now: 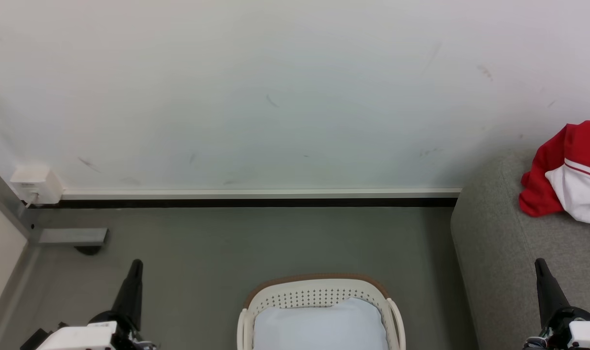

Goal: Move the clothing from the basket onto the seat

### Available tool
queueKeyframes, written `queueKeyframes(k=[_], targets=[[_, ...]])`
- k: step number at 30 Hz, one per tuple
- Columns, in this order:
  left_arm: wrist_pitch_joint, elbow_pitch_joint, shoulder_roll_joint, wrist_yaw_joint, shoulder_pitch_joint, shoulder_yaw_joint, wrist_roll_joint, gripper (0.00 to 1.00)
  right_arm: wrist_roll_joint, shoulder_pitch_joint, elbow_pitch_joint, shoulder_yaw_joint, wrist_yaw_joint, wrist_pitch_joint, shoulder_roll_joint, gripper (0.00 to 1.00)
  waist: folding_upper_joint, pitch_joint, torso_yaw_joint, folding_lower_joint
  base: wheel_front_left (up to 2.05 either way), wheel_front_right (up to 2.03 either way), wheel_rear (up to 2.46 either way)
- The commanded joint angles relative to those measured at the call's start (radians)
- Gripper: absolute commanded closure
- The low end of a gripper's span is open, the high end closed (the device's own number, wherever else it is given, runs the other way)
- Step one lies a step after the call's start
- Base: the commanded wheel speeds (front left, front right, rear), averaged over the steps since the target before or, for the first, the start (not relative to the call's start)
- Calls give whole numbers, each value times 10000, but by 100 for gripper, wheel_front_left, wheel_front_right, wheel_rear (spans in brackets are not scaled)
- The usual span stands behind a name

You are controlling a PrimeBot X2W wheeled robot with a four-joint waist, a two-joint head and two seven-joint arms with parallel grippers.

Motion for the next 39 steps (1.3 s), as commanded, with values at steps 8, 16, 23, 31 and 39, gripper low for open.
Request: queueKeyframes(k=[8,16,23,31,39], targets=[[38,-29,70,11,-77,20,-132,100,13,-128,-49,-37,-21,31,-78,100,0,0,0,0,0,0,0],[38,-29,70,11,-77,20,-132,100,13,-128,-50,-37,-21,31,-78,100,0,0,0,0,0,0,0],[37,-29,70,11,-77,20,-133,100,13,-128,-50,-37,-21,31,-78,100,0,0,0,0,0,0,0],[37,-29,70,11,-77,19,-133,100,13,-128,-50,-37,-21,30,-78,100,0,0,0,0,0,0,0],[37,-29,70,12,-77,19,-133,100,13,-128,-50,-37,-21,30,-78,100,0,0,0,0,0,0,0]])
